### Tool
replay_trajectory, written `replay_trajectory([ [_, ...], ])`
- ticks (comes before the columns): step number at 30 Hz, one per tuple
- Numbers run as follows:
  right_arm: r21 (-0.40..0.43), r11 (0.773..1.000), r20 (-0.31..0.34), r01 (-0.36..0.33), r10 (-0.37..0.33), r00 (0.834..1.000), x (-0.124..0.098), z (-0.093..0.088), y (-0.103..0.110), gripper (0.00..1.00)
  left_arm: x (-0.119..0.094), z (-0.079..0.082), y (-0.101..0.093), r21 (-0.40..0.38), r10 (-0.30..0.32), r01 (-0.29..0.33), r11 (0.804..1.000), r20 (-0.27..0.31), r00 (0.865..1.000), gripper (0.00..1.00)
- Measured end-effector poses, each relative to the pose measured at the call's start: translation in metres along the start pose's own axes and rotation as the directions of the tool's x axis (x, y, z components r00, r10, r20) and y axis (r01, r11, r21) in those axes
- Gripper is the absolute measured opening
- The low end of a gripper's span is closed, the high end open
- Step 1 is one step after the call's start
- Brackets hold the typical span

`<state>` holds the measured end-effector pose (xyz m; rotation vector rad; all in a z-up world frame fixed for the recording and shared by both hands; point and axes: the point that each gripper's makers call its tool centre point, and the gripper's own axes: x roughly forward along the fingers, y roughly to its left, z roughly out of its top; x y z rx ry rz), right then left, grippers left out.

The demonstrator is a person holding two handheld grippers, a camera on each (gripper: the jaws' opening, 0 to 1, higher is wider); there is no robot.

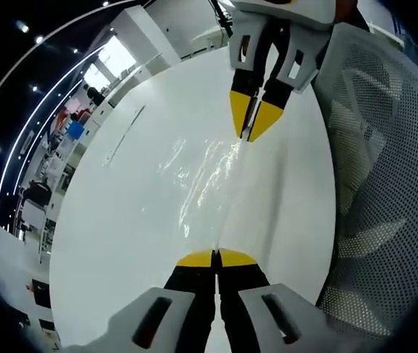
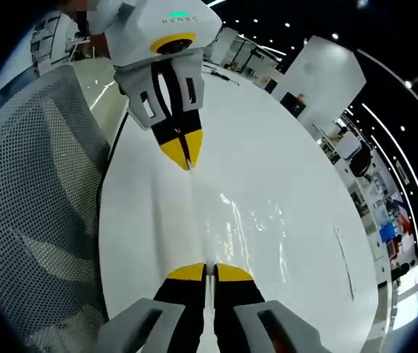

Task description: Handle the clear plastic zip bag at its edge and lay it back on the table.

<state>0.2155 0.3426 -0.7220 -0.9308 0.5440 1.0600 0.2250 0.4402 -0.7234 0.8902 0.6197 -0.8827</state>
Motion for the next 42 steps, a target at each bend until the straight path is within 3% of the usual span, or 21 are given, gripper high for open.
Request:
replay_trajectory([
  [19,0.031,0.999,-0.027,0.013,-0.012,1.0,-0.006,-0.018,-0.003,0.0,0.001,-0.008,0.003,-0.027,0.009,-0.009,1.0,-0.009,1.0,0.0],
  [29,0.073,0.997,-0.035,0.039,-0.037,0.999,-0.008,-0.021,-0.007,0.0,0.003,-0.001,0.005,-0.004,0.008,-0.008,1.0,-0.001,1.0,0.0],
  [38,0.204,0.978,0.04,0.037,-0.046,0.998,-0.019,-0.014,-0.017,0.06,0.004,0.0,0.003,0.039,0.005,-0.005,0.999,-0.007,1.0,0.0],
  [42,0.223,0.974,0.077,0.027,-0.045,0.996,-0.024,-0.004,-0.018,0.1,0.005,0.003,0.004,0.055,0.01,-0.01,0.998,-0.001,1.0,0.0],
])
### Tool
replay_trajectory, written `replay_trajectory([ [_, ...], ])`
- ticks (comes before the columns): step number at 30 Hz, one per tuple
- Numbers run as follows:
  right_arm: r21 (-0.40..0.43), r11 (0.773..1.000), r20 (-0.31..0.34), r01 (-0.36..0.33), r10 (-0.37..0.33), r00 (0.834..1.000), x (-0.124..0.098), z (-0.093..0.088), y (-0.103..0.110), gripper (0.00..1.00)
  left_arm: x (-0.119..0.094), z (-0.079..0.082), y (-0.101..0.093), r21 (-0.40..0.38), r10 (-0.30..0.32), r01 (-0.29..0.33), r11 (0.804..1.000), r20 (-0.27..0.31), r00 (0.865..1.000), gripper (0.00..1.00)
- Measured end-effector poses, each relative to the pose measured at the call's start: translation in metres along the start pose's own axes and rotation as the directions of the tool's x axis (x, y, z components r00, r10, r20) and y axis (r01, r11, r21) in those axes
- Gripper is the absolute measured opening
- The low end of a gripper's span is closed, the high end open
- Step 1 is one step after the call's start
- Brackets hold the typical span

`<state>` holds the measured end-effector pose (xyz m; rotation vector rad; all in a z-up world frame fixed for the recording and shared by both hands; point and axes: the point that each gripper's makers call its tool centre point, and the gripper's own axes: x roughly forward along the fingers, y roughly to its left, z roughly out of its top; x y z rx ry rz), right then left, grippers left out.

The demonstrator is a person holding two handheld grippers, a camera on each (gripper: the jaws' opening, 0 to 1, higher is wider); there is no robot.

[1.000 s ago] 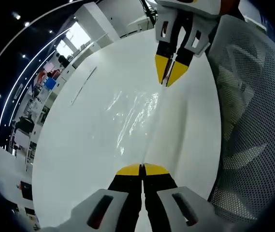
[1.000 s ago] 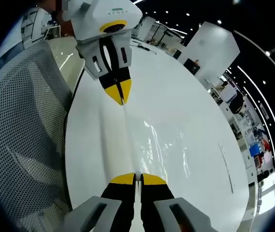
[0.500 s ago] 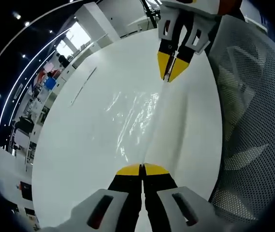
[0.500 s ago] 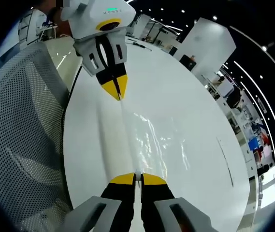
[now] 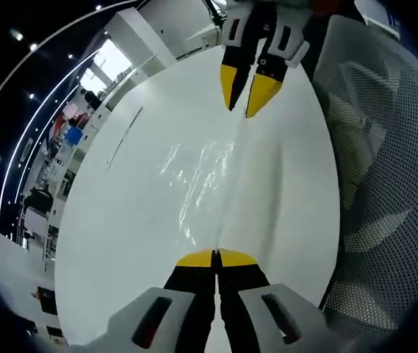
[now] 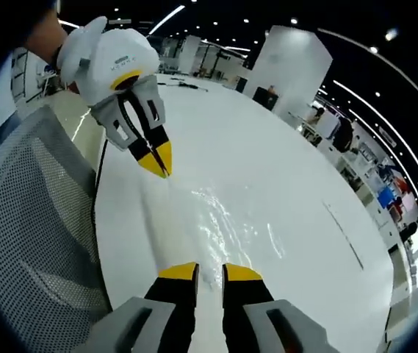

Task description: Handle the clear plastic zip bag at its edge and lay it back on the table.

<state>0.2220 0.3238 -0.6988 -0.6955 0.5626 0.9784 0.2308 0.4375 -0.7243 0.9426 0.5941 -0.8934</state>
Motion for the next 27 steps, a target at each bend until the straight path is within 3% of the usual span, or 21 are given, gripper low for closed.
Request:
replay_trajectory([
  [8,0.066,0.998,0.091,0.011,-0.017,0.996,-0.002,0.024,-0.012,0.11,0.0,0.004,-0.001,0.034,0.007,-0.007,0.999,0.004,1.0,0.0],
  [15,0.067,0.997,0.125,0.026,-0.034,0.992,-0.001,0.041,-0.022,0.11,0.001,0.003,-0.003,0.046,0.006,-0.006,0.999,0.002,1.0,0.0],
  [27,0.031,0.999,0.107,-0.027,0.023,0.994,0.016,0.042,-0.012,0.11,-0.001,0.005,-0.004,0.039,0.013,-0.013,0.999,0.003,1.0,0.0],
])
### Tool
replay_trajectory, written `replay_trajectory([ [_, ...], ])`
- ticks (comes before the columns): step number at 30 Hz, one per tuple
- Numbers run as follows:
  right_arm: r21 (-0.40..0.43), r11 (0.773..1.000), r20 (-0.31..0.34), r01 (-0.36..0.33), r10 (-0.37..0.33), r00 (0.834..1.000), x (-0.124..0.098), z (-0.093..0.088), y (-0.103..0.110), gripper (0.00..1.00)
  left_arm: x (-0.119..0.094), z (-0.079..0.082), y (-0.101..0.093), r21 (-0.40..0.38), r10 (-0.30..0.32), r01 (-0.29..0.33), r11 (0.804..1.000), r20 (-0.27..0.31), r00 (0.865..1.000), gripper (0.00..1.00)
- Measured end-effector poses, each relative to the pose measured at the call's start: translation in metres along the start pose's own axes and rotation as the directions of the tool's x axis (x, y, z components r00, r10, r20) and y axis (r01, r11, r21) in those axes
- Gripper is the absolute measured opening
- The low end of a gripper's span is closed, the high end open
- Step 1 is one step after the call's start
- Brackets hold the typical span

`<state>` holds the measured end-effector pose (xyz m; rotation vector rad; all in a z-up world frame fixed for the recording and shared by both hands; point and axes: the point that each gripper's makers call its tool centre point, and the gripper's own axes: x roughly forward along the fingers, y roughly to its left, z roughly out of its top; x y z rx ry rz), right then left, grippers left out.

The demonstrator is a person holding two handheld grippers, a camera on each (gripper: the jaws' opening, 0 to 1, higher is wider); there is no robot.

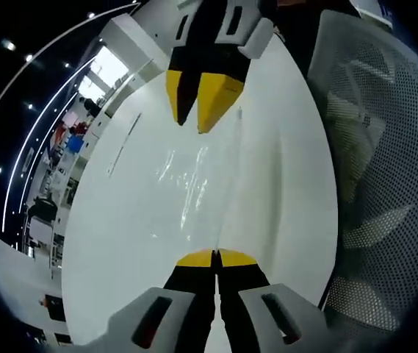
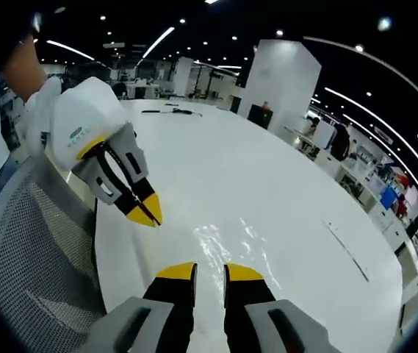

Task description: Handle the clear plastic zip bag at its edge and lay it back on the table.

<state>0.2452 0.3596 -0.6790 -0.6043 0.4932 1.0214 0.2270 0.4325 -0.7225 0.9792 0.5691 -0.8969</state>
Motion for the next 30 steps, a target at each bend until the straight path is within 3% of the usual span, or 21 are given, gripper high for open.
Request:
replay_trajectory([
  [7,-0.063,0.996,-0.046,-0.056,0.053,0.998,0.01,-0.005,0.019,0.11,-0.001,0.0,0.0,-0.002,-0.001,0.001,1.0,0.0,1.0,0.0],
  [11,-0.11,0.991,-0.09,-0.076,0.066,0.994,0.021,-0.017,0.026,0.11,-0.002,0.0,0.0,-0.004,0.0,0.0,1.0,0.004,1.0,0.0],
  [24,-0.111,0.988,-0.122,-0.106,0.093,0.988,0.025,-0.022,0.039,0.1,-0.002,-0.004,-0.001,0.004,-0.002,0.002,1.0,0.002,1.0,0.0],
  [28,-0.088,0.99,-0.126,-0.11,0.099,0.987,0.027,-0.024,0.038,0.1,0.0,-0.005,-0.003,0.04,-0.002,0.002,0.999,-0.002,1.0,0.0],
  [30,-0.061,0.992,-0.126,-0.106,0.098,0.987,0.028,-0.027,0.035,0.1,0.001,-0.004,-0.005,0.096,-0.004,0.004,0.995,-0.008,1.0,0.0],
])
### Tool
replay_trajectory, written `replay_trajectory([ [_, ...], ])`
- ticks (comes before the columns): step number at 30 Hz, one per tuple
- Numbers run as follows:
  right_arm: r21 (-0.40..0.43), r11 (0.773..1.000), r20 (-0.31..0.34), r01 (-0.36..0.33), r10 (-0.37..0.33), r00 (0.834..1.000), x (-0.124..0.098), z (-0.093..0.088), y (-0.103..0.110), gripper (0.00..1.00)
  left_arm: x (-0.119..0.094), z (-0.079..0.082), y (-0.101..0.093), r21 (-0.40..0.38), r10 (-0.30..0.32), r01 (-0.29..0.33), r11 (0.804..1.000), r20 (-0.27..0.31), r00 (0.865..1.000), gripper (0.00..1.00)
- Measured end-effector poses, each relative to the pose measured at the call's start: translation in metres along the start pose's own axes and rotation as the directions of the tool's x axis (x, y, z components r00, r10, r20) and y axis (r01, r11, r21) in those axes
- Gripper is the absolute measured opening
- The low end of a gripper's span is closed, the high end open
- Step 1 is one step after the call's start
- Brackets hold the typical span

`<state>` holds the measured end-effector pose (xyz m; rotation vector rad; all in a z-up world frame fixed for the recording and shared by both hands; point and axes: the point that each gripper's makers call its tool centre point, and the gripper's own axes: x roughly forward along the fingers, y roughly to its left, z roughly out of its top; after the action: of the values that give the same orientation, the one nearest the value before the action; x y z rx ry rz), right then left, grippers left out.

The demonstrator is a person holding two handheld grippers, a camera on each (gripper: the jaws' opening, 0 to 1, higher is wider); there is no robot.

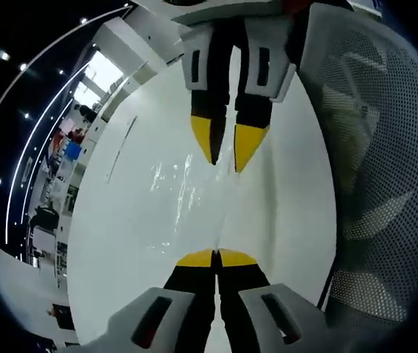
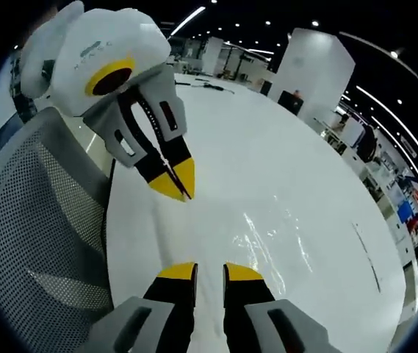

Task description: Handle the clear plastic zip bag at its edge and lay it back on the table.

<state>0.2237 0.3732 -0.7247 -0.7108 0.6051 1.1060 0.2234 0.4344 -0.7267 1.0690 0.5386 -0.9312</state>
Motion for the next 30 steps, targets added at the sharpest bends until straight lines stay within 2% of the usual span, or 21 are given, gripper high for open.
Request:
replay_trajectory([
  [3,0.071,0.997,-0.01,-0.016,0.017,1.0,0.0,-0.006,0.001,0.1,-0.002,0.005,-0.003,0.083,-0.002,0.002,0.997,-0.003,1.0,0.0],
  [6,0.072,0.997,-0.018,-0.008,0.009,1.0,-0.001,-0.01,-0.004,0.1,-0.002,0.006,-0.005,0.093,-0.003,0.003,0.996,0.0,1.0,0.0],
  [8,0.033,0.999,-0.034,-0.005,0.006,0.999,-0.002,-0.012,-0.002,0.1,-0.002,0.007,-0.004,0.079,-0.004,0.004,0.997,0.004,1.0,0.0],
  [13,0.0,1.0,-0.037,-0.005,0.005,0.999,0.0,-0.011,0.002,0.07,-0.003,0.009,-0.002,0.074,-0.004,0.003,0.997,0.01,1.0,0.0],
  [16,-0.008,1.0,-0.038,-0.006,0.006,0.999,0.001,-0.011,0.003,0.0,-0.003,0.009,-0.001,0.045,-0.006,0.005,0.999,0.013,1.0,0.0],
  [24,0.019,1.0,-0.034,-0.01,0.01,0.999,0.006,-0.01,0.003,0.0,-0.003,0.006,-0.001,-0.012,0.001,-0.001,1.0,0.02,1.0,0.0],
  [28,0.063,0.998,-0.024,-0.002,0.004,1.0,0.007,-0.008,0.0,0.0,-0.004,0.003,0.003,-0.039,0.029,-0.028,0.999,0.021,0.999,0.0],
  [30,0.055,0.998,-0.023,0.01,-0.008,1.0,0.009,-0.007,-0.003,0.0,-0.007,0.004,0.005,-0.048,0.046,-0.045,0.998,0.031,0.998,0.05],
])
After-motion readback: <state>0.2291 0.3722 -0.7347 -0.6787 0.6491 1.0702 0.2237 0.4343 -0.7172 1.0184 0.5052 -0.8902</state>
